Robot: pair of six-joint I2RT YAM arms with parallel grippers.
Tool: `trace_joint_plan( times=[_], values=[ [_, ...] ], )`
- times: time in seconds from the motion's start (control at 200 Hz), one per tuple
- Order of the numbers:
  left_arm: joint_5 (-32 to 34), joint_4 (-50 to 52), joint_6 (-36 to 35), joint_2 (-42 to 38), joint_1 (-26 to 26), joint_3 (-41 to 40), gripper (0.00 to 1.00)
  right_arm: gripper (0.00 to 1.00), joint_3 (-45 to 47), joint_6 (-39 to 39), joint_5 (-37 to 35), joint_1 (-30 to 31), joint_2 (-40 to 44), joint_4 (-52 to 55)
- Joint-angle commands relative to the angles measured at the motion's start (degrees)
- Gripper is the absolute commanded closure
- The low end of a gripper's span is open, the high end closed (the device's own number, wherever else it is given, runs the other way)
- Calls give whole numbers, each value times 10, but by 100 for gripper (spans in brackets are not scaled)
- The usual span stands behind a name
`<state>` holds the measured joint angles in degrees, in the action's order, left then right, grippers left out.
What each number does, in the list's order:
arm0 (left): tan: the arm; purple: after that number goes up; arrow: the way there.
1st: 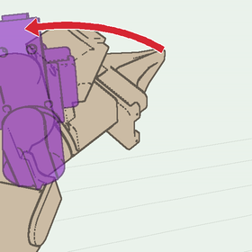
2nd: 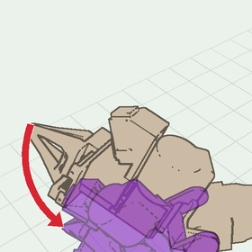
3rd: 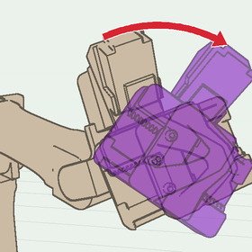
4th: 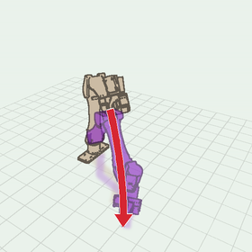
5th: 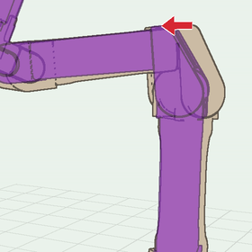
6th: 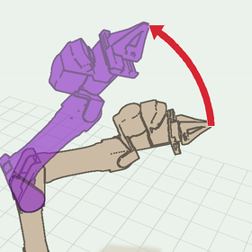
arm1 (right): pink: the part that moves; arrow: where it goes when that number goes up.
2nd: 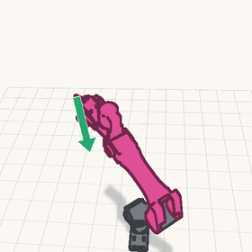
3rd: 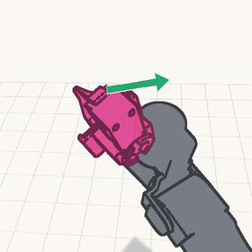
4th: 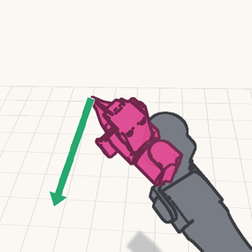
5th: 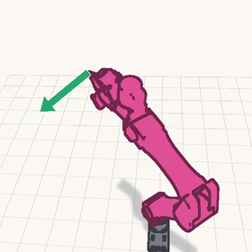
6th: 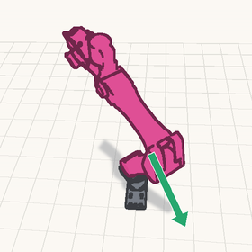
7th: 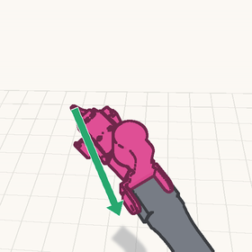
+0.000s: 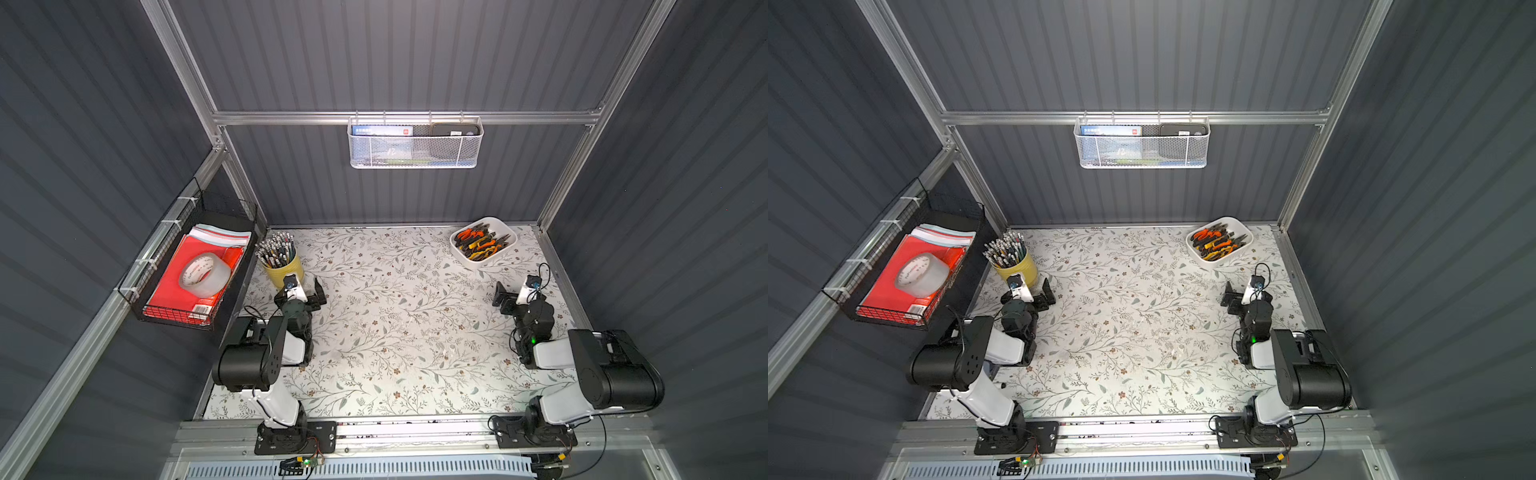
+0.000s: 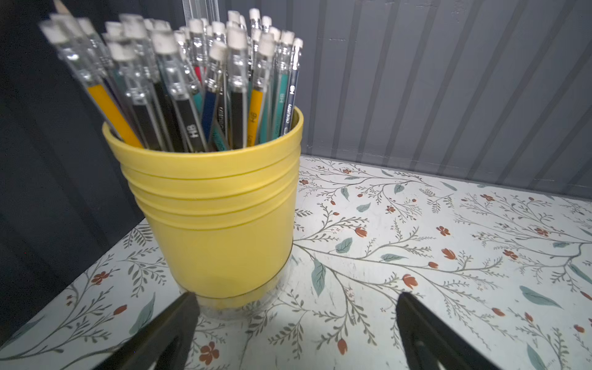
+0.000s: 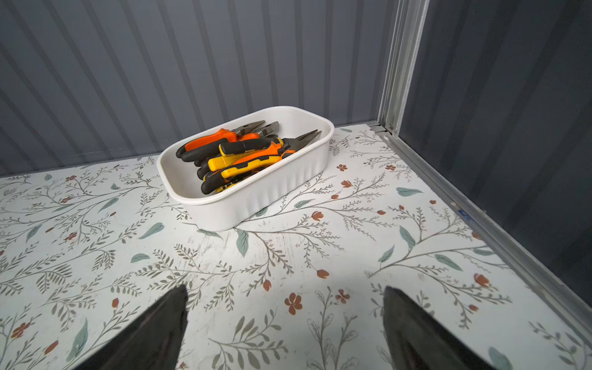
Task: Take the pliers out of the storage box
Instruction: Move the storage box to the center of the board.
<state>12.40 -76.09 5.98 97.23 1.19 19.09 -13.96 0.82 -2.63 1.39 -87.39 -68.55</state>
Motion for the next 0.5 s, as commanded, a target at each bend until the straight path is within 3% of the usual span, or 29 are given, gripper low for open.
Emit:
trace_joint_plan(
  times=[0.0,0.49],
  values=[
    [-2,2,-10,0,3,7,1,1,-5,-7,15,-2,5,-4],
    [-1,2,-11,1,3,7,1,1,-5,-6,8,-2,4,-3]
  ],
)
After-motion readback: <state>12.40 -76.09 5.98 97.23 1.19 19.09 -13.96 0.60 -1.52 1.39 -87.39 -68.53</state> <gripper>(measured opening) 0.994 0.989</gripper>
